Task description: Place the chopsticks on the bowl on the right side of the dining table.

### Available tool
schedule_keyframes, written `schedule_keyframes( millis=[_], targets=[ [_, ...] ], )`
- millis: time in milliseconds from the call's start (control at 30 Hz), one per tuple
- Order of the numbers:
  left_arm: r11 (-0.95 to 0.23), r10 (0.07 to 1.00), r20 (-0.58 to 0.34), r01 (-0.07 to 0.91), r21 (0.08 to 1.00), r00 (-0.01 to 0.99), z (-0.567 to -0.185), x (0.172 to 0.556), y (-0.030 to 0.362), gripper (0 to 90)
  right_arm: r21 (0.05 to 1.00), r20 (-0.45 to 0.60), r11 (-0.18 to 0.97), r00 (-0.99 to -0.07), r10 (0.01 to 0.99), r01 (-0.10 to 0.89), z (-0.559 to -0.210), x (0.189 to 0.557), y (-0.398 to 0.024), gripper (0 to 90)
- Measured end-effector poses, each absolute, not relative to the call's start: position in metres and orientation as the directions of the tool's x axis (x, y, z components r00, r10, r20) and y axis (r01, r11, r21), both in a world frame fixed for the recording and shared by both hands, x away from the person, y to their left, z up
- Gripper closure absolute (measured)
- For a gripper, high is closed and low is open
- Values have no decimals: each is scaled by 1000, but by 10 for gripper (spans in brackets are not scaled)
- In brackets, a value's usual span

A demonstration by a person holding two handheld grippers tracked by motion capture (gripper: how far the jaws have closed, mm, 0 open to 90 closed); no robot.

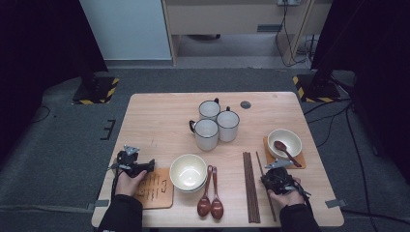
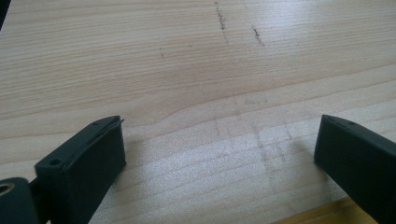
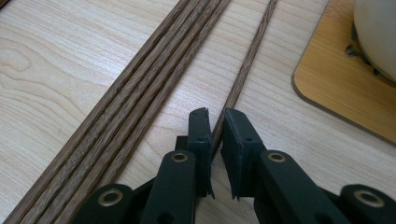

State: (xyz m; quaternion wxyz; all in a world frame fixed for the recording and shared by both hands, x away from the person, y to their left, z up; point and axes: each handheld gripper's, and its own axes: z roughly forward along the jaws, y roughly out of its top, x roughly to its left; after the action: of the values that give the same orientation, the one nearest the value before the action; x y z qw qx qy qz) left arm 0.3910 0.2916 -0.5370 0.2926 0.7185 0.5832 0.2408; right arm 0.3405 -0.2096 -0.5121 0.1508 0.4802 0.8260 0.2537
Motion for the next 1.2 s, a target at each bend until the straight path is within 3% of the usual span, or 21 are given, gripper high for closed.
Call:
schedule_keyframes(
  millis=[1200],
  targets=[
    [-148,979,5,697,701,204,-537,391,292,9,582,-41,396,-460,887,711,-513,354,-214,847]
  ],
)
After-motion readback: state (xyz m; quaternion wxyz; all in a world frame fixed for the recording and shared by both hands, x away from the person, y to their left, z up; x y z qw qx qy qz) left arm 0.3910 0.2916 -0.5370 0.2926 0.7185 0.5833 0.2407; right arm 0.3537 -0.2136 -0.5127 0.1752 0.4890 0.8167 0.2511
